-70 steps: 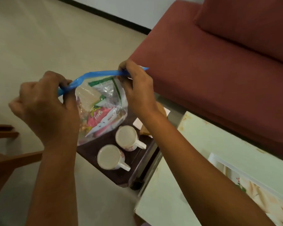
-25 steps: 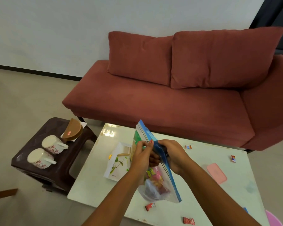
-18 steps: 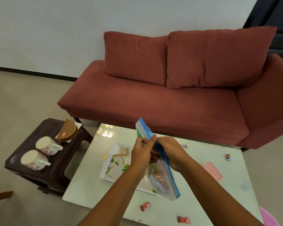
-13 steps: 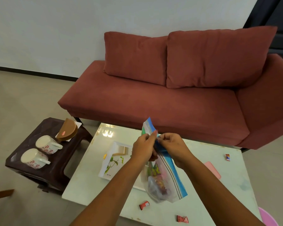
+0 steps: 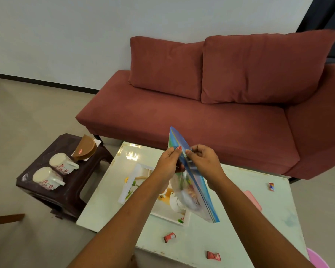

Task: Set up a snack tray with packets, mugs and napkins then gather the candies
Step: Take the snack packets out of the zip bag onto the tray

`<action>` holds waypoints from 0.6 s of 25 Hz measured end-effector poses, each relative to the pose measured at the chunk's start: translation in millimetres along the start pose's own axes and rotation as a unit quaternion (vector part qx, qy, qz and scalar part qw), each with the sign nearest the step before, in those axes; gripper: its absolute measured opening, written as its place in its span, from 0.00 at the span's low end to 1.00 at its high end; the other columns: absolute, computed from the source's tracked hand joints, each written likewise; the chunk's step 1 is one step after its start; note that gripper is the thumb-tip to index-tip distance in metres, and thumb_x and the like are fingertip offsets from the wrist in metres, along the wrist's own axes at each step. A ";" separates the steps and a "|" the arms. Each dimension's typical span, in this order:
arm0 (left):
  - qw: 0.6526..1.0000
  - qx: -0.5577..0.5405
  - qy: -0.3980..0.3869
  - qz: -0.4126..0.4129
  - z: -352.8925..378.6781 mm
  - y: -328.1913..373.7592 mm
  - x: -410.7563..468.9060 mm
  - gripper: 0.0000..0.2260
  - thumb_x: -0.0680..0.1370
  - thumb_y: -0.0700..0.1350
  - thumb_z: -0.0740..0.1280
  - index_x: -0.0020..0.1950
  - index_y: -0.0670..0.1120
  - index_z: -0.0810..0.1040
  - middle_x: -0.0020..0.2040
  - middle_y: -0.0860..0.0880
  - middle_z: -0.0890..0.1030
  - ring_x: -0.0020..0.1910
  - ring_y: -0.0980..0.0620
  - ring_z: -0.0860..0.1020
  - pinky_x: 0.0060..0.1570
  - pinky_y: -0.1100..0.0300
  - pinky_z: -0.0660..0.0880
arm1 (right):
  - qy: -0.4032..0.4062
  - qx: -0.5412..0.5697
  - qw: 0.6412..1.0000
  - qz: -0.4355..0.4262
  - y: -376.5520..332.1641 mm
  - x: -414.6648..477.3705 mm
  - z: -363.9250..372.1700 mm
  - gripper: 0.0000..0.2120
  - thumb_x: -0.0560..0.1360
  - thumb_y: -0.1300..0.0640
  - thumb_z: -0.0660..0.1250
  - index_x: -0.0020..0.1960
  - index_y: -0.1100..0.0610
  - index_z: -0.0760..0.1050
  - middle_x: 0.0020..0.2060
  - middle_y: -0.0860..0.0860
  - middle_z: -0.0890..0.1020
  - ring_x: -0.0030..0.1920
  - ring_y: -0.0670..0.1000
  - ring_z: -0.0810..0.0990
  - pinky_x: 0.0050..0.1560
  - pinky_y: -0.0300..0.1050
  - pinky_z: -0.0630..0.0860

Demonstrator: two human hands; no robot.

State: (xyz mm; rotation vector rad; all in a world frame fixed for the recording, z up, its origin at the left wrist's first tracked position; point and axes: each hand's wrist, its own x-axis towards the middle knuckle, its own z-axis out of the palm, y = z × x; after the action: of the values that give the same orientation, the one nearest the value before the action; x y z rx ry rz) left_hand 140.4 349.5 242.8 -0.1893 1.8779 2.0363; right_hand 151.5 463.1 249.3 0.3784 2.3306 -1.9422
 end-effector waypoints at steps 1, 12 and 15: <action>1.000 0.009 -0.020 -0.002 0.8 2.2 -1.2 0.09 0.82 0.46 0.56 0.50 0.44 0.73 0.37 0.44 0.73 0.35 0.50 0.73 0.39 0.59 0.76 | -0.015 -0.020 1.000 -0.002 -6.4 0.4 -1.8 0.10 0.77 0.51 0.65 0.44 0.58 0.76 0.37 0.51 0.81 0.37 0.49 0.80 0.36 0.42 0.77; 0.996 0.072 -0.013 0.042 18.5 4.7 -10.3 0.13 0.82 0.43 0.55 0.38 0.44 0.70 0.32 0.45 0.70 0.30 0.53 0.74 0.36 0.62 0.78 | 0.041 -0.103 0.991 -0.068 -6.2 19.4 2.4 0.18 0.80 0.56 0.58 0.31 0.55 0.65 0.26 0.50 0.68 0.31 0.50 0.68 0.38 0.46 0.66; 0.996 0.066 0.008 0.052 20.4 0.1 -5.5 0.13 0.82 0.44 0.55 0.40 0.41 0.72 0.33 0.44 0.70 0.33 0.50 0.73 0.38 0.58 0.76 | 0.078 -0.095 0.991 -0.059 -6.1 19.6 7.6 0.19 0.81 0.56 0.57 0.31 0.54 0.65 0.27 0.49 0.69 0.29 0.47 0.68 0.33 0.42 0.65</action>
State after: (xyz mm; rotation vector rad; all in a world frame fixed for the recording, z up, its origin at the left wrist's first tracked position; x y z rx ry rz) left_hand 148.4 368.7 246.9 -0.0756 2.0638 1.9737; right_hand 130.4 457.3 249.4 0.3977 2.6664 -1.7739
